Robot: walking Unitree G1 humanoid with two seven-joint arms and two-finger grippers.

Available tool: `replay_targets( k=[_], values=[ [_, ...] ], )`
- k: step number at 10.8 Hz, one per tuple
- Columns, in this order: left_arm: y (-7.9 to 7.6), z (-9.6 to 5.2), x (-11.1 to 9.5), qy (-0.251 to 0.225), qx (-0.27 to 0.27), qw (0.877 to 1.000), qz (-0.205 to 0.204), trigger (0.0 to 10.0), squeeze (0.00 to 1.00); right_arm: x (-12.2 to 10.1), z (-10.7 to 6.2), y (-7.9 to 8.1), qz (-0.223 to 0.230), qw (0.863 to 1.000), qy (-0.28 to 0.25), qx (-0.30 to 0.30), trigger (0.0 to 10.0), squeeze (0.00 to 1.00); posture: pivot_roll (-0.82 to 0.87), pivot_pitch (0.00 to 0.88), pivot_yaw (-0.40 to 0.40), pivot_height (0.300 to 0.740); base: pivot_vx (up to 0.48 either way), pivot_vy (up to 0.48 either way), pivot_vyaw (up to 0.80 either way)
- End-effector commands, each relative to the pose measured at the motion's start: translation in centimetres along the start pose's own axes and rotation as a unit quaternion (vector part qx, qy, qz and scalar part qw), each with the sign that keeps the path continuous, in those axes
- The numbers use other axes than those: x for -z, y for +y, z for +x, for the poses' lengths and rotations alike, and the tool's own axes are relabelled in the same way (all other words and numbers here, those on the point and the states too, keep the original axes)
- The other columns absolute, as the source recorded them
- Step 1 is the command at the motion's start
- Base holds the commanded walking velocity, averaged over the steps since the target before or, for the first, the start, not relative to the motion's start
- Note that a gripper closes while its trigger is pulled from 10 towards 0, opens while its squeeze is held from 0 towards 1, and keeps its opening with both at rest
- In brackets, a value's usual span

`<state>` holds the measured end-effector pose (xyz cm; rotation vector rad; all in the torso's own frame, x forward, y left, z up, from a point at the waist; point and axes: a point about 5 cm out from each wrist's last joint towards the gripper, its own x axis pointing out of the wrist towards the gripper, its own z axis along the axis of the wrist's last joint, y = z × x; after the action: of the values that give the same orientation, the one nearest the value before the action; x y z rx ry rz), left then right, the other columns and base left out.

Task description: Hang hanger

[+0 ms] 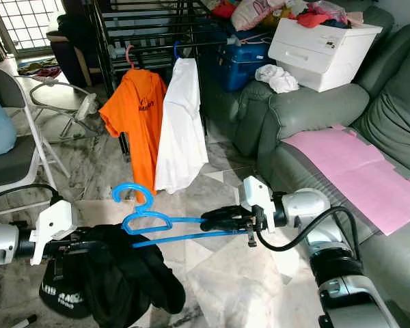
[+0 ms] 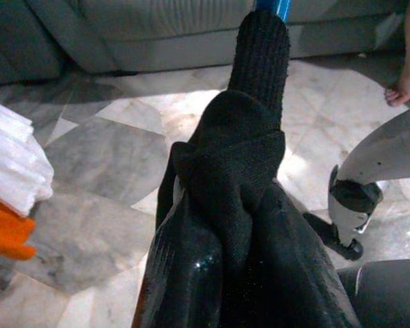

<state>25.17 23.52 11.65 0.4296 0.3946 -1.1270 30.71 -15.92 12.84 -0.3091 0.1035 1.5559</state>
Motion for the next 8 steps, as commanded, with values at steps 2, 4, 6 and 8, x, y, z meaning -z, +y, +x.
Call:
replay_targets(
  k=[2,4,6,8],
  values=[
    [0.3,-0.2,-0.6,-0.023,-0.017,1.000,-0.001,0.0,0.00,-0.9,0.2,-0.8,-0.017,1.000,-0.002,0.006,10.0,0.82,0.05,0.008,-0.038,0.740,0.000,0.000,0.00],
    [0.3,-0.9,0.6,-0.022,-0.037,0.999,-0.031,0.0,0.00,-0.7,-0.2,-1.3,-0.010,1.000,0.021,0.017,10.0,1.00,0.05,0.006,-0.037,0.740,0.000,0.000,0.00],
    [0.2,-2.1,1.8,-0.018,-0.065,0.996,-0.053,0.0,0.00,-1.2,-1.4,-2.3,-0.010,0.998,0.043,0.047,10.0,1.00,0.05,0.006,-0.038,0.740,0.000,0.000,0.00],
    [0.3,-3.1,2.8,-0.027,-0.110,0.991,-0.075,0.0,0.00,-2.0,-2.4,-3.3,-0.019,0.995,0.056,0.083,10.0,1.00,0.05,0.006,-0.038,0.740,0.000,0.000,0.00]
  ],
)
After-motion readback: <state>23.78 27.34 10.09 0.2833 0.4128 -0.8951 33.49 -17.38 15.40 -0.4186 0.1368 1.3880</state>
